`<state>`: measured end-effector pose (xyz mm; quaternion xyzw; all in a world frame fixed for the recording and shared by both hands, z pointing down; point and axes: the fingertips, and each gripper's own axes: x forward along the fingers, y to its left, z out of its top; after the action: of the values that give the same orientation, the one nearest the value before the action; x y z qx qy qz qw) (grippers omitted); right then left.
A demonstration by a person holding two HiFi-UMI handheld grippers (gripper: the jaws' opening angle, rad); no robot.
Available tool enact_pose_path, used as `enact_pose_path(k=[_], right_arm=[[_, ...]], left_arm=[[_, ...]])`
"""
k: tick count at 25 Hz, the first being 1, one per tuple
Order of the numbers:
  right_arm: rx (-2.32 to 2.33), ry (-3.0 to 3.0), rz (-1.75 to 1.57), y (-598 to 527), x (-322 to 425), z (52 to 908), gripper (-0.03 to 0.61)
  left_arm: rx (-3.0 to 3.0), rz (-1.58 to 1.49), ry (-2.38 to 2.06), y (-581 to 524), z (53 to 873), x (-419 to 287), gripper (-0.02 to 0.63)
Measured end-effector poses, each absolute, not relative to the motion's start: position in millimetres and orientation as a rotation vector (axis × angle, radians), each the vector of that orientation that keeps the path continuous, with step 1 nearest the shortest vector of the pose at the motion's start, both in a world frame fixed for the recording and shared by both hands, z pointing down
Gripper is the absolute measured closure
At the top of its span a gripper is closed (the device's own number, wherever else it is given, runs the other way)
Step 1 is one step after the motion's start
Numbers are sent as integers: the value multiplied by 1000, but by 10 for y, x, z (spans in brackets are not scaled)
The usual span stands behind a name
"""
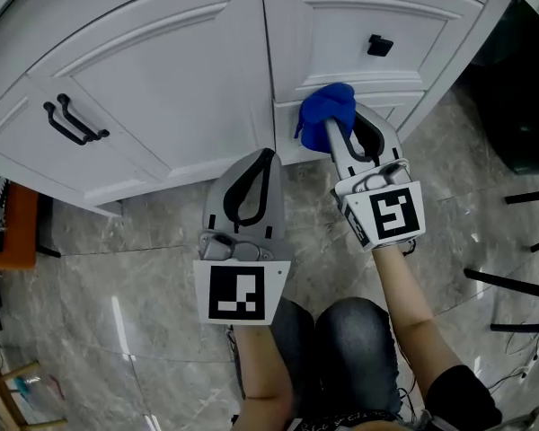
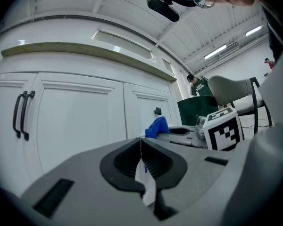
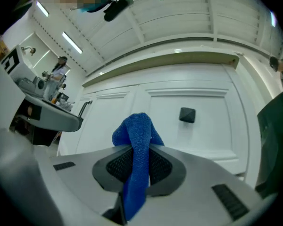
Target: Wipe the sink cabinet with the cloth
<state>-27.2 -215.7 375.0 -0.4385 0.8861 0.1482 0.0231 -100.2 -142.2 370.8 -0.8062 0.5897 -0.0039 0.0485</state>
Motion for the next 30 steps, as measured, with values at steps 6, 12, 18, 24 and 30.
enact_pose_path(k=[6,12,18,24,30], right_arm=[[-1281,2831,423,-2181,-747,3961,518],[-1295,2847,565,-2312,-912,4044,518],[-1284,2849,600,-2306,-910,4046,518],[-1276,2851,628,-2308,-892,4053,518],[-1311,2843,634,-2341,-784,4056,518]], left_arm=[[-2455,-3,1824,-1419,3740,-1120,607],[-2485,13,1825,-1453,3801,-1120,607],[-2503,19,1799,-1467,3808,-1037,607],[-2499,17,1788,-1449,3782,-1017,607],[-2505,37,1784,-1429,3750,-986,607]])
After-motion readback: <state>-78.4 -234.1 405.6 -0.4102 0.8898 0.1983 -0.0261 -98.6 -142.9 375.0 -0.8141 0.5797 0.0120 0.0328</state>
